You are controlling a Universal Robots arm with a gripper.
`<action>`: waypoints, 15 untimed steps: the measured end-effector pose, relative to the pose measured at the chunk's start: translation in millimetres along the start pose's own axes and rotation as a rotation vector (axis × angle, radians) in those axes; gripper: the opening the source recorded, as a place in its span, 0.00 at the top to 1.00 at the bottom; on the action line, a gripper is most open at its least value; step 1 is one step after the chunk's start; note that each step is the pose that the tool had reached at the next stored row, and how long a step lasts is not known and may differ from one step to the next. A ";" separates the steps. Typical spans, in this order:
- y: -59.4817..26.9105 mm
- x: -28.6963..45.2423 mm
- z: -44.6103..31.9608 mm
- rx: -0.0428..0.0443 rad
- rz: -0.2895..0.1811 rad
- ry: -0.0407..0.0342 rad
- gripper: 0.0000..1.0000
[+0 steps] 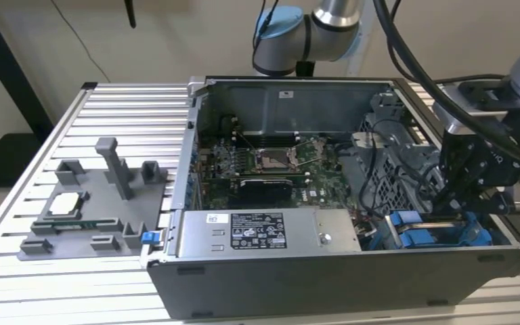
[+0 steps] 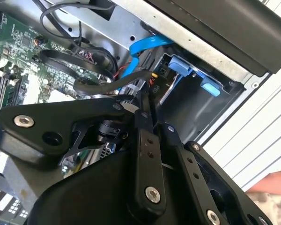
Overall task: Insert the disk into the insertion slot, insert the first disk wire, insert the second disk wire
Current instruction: 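Insert the second disk wire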
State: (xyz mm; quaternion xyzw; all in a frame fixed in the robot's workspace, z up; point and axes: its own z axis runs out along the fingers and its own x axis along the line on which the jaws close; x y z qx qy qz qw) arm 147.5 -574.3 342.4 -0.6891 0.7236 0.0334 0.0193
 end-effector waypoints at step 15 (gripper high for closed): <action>-0.2 0.6 8.7 0.0029 0.019 0.0024 0.00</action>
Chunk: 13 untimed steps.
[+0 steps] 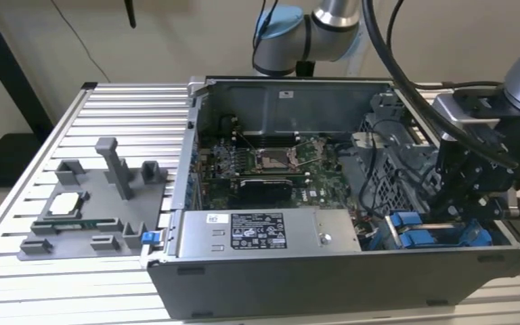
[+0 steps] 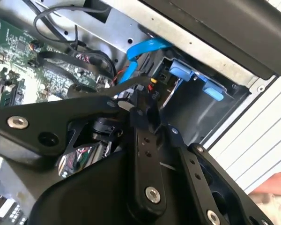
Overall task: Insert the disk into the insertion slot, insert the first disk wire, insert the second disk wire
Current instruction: 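Insert the second disk wire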
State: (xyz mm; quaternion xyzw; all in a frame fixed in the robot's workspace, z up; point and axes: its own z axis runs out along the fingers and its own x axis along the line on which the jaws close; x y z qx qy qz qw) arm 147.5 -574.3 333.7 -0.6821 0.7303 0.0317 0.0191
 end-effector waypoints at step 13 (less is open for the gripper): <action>0.9 -3.2 -44.7 -0.0098 0.011 0.0016 0.00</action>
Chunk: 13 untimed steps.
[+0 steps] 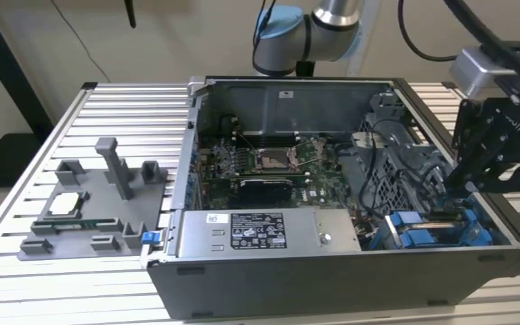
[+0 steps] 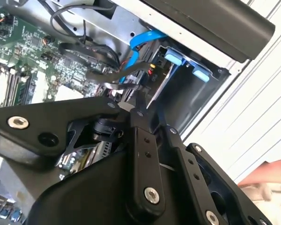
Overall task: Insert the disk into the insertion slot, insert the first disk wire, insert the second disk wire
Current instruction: 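Insert the second disk wire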
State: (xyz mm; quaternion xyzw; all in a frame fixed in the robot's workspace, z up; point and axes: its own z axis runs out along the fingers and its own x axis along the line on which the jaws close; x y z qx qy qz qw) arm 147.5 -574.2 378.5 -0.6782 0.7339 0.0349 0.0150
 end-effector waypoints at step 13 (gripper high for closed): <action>0.7 -1.6 -22.8 -0.0019 0.002 0.0006 0.00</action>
